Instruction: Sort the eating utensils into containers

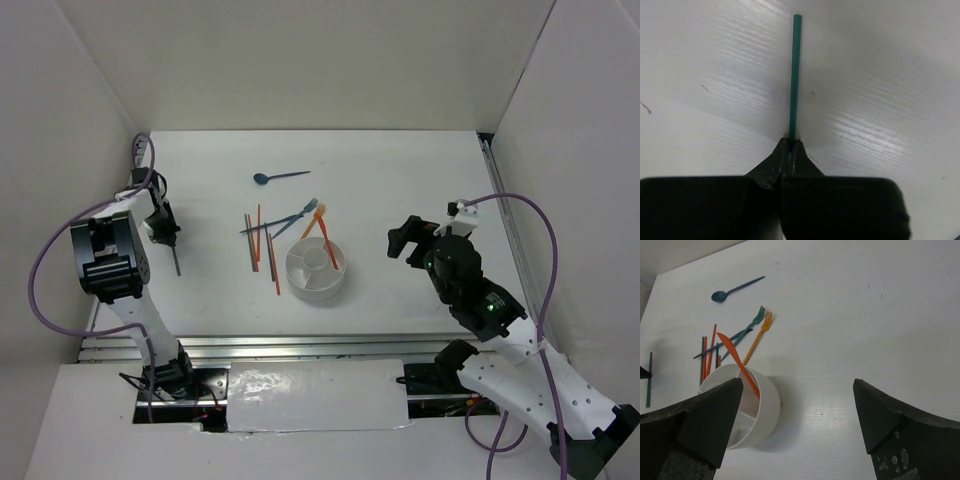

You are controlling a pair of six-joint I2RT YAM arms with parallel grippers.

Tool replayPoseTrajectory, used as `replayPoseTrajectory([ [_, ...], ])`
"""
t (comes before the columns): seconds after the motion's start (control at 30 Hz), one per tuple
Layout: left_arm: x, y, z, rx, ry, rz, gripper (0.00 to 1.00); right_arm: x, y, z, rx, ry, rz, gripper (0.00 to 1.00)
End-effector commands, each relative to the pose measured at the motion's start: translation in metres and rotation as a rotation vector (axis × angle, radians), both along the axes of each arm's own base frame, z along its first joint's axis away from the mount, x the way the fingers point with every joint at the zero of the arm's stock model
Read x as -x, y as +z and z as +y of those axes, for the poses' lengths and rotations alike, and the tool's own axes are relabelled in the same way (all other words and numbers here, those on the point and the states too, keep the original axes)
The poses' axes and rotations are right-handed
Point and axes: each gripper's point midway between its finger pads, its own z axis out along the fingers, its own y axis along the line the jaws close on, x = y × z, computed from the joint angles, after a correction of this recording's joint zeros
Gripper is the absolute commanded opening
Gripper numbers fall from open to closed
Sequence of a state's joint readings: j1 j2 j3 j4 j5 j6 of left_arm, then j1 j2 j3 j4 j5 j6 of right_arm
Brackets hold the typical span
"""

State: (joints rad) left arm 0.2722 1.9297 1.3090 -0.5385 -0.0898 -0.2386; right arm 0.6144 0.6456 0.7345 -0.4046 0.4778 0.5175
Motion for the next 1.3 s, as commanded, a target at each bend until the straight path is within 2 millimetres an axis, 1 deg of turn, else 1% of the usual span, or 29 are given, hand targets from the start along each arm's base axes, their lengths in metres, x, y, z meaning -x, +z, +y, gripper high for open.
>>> replayPoseTrajectory([
  [0.0, -0.003, -0.005, -0.014, 0.074, -0.026, -0.004, 0.0, -0.001, 0.026, -0.003, -0.05, -0.021, -0.06, 1.0],
  [0.03, -0.01, 0.016, -0.014, 0.061, -0.035, -0.06, 0.0, -0.001, 0.027, -0.003, -0.051, -0.019, -0.061, 1.0],
  [0.07, -0.012, 0.026, -0.018, 0.055, -0.047, -0.086, 0.0, 0.0, 0.027, -0.004, -0.054, -0.022, -0.062, 1.0],
  [0.1, -0.019, 0.054, -0.022, 0.046, -0.067, -0.169, 0.0, 0.0, 0.027, -0.004, -0.054, -0.023, -0.062, 1.0],
  [0.13, -0.021, 0.069, -0.025, 0.04, -0.079, -0.211, 0.0, 0.0, 0.027, -0.004, -0.054, -0.02, -0.059, 1.0],
  [0.17, -0.022, 0.081, -0.032, 0.04, -0.103, -0.25, 0.0, 0.001, 0.027, -0.004, -0.053, -0.019, -0.059, 1.0],
  [0.2, -0.023, 0.11, -0.041, 0.055, -0.13, -0.337, 0.0, 0.002, 0.027, -0.004, -0.052, -0.019, -0.057, 1.0],
  [0.23, -0.031, 0.129, -0.053, 0.063, -0.168, -0.413, 0.0, 0.002, 0.027, -0.005, -0.054, -0.019, -0.058, 1.0],
  [0.27, -0.029, 0.139, -0.063, 0.08, -0.193, -0.456, 0.0, 0.003, 0.026, -0.006, -0.052, -0.026, -0.052, 1.0],
  [0.3, -0.033, 0.175, -0.078, 0.103, -0.252, -0.58, 0.0, 0.003, 0.027, -0.007, -0.05, -0.025, -0.053, 1.0],
  [0.37, -0.03, 0.212, -0.11, 0.181, -0.337, -0.722, 0.0, 0.005, 0.026, -0.008, -0.048, -0.029, -0.046, 1.0],
  [0.43, -0.03, 0.249, -0.16, 0.358, -0.48, -0.903, 0.0, 0.007, 0.024, -0.011, -0.05, -0.041, -0.044, 1.0],
  [0.47, -0.023, 0.274, -0.175, 0.397, -0.533, -0.99, 0.0, 0.007, 0.02, -0.012, -0.046, -0.045, -0.037, 1.0],
  [0.53, -0.014, 0.298, -0.21, 0.467, -0.632, -1.097, 0.0, 0.009, 0.017, -0.015, -0.037, -0.056, -0.026, 1.0],
  [0.57, -0.009, 0.307, -0.219, 0.47, -0.667, -1.127, 0.0, 0.01, 0.019, -0.016, -0.037, -0.058, -0.025, 1.0],
  [0.6, -0.008, 0.309, -0.222, 0.462, -0.676, -1.139, 0.0, 0.012, 0.021, -0.017, -0.04, -0.06, -0.026, 1.0],
  [0.63, -0.003, 0.312, -0.243, 0.473, -0.721, -1.164, 0.0, 0.014, 0.019, -0.019, -0.04, -0.068, -0.015, 1.0],
  [0.67, -0.001, 0.315, -0.248, 0.469, -0.738, -1.188, 0.0, 0.015, 0.019, -0.02, -0.04, -0.07, -0.013, 1.0],
  [0.7, 0.001, 0.305, -0.258, 0.477, -0.741, -1.188, 0.0, 0.017, 0.02, -0.024, -0.044, -0.08, -0.016, 1.0],
  [0.73, 0.002, 0.316, -0.264, 0.47, -0.758, -1.262, 0.0, 0.019, 0.02, -0.024, -0.052, -0.08, -0.018, 1.0],
  [0.77, 0.004, 0.319, -0.271, 0.478, -0.771, -1.298, 0.0, 0.019, 0.02, -0.024, -0.057, -0.08, -0.02, 1.0],
  [0.8, 0.01, 0.309, -0.284, 0.509, -0.796, -1.3, 0.0, 0.021, 0.02, -0.025, -0.06, -0.077, -0.025, 1.0],
  [0.87, 0.009, 0.315, -0.294, 0.502, -0.813, -1.37, 0.0, 0.023, 0.02, -0.026, -0.069, -0.079, -0.025, 1.0],
  [0.93, 0.005, 0.305, -0.309, 0.501, -0.829, -1.351, 0.0, 0.024, 0.019, -0.027, -0.066, -0.084, -0.016, 1.0],
  [1.0, 0.005, 0.304, -0.323, 0.511, -0.876, -1.337, 0.0, 0.025, 0.02, -0.028, -0.063, -0.088, -0.008, 1.0],
  [1.03, 0.004, 0.296, -0.331, 0.529, -0.898, -1.314, 0.0, 0.025, 0.019, -0.029, -0.057, -0.092, -0.005, 1.0],
  [1.07, 0.006, 0.3, -0.336, 0.549, -0.907, -1.33, 0.0, 0.025, 0.019, -0.029, -0.057, -0.094, -0.004, 1.0],
  [1.13, 0.008, 0.296, -0.342, 0.579, -0.915, -1.335, 0.0, 0.026, 0.019, -0.03, -0.055, -0.095, -0.002, 1.0],
  [1.27, 0.024, 0.295, -0.362, 0.651, -0.988, -1.32, 0.0, 0.026, 0.019, -0.03, -0.057, -0.098, 0.0, 1.0],
])
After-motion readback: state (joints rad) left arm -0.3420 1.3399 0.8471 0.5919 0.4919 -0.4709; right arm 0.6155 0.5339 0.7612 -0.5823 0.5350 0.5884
